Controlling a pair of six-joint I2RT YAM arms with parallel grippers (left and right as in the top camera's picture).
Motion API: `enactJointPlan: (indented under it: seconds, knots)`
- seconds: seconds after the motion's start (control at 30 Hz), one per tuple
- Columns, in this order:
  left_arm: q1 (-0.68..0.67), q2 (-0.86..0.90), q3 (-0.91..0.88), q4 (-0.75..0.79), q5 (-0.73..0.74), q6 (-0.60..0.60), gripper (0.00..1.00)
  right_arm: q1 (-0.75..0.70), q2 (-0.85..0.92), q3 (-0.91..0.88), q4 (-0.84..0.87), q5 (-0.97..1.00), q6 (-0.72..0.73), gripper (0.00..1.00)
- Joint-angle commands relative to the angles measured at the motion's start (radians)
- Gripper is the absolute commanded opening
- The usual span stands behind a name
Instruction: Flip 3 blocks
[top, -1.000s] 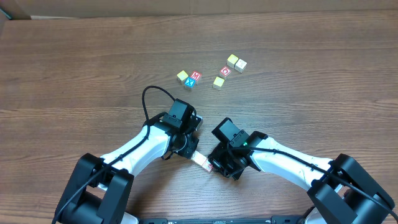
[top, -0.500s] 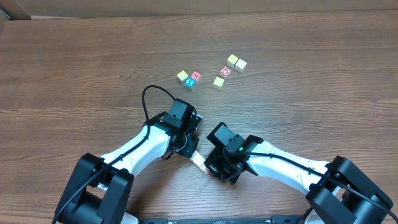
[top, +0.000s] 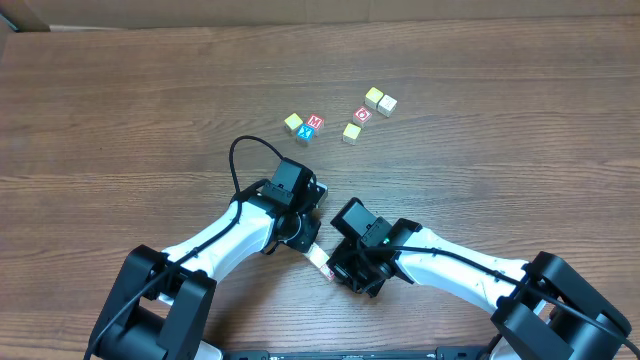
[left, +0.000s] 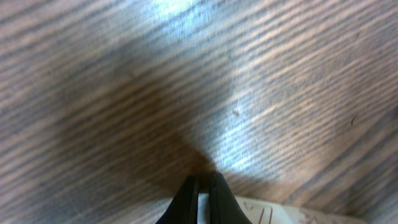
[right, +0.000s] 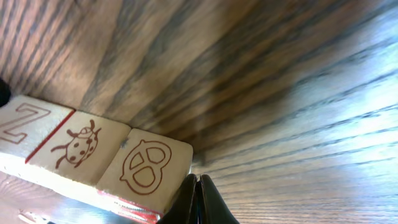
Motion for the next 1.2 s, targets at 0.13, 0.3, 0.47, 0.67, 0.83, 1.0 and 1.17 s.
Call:
enactJointPlan:
  seconds: [0.13,0.3,0.47,0.67,0.83,1.0,1.17]
  knots:
    - [-0.006,0.094,-0.052,0.015,-0.079,0.05,0.04,0.013,0.005,0.007,0.008,0.006,0.029,0.04]
    - [-0.006,0.094,-0.052,0.023,-0.076,0.065,0.04,0.013,0.005,0.007,0.009,0.006,0.047,0.04]
    - [-0.006,0.094,-0.052,0.031,-0.068,0.068,0.04,0.013,0.005,0.007,0.016,0.001,0.057,0.04]
    - [-0.007,0.094,-0.052,0.034,-0.049,0.084,0.04,0.019,0.005,0.007,0.017,0.001,0.061,0.04]
    - [-0.007,0.094,-0.052,0.037,-0.037,0.086,0.04,0.039,0.005,0.007,0.025,0.011,0.083,0.04]
    - [-0.007,0.094,-0.052,0.039,-0.026,0.086,0.04,0.041,0.005,0.007,0.028,0.011,0.084,0.04]
    - [-0.007,0.094,-0.052,0.045,-0.026,0.086,0.04,0.041,0.005,0.007,0.031,0.011,0.084,0.04]
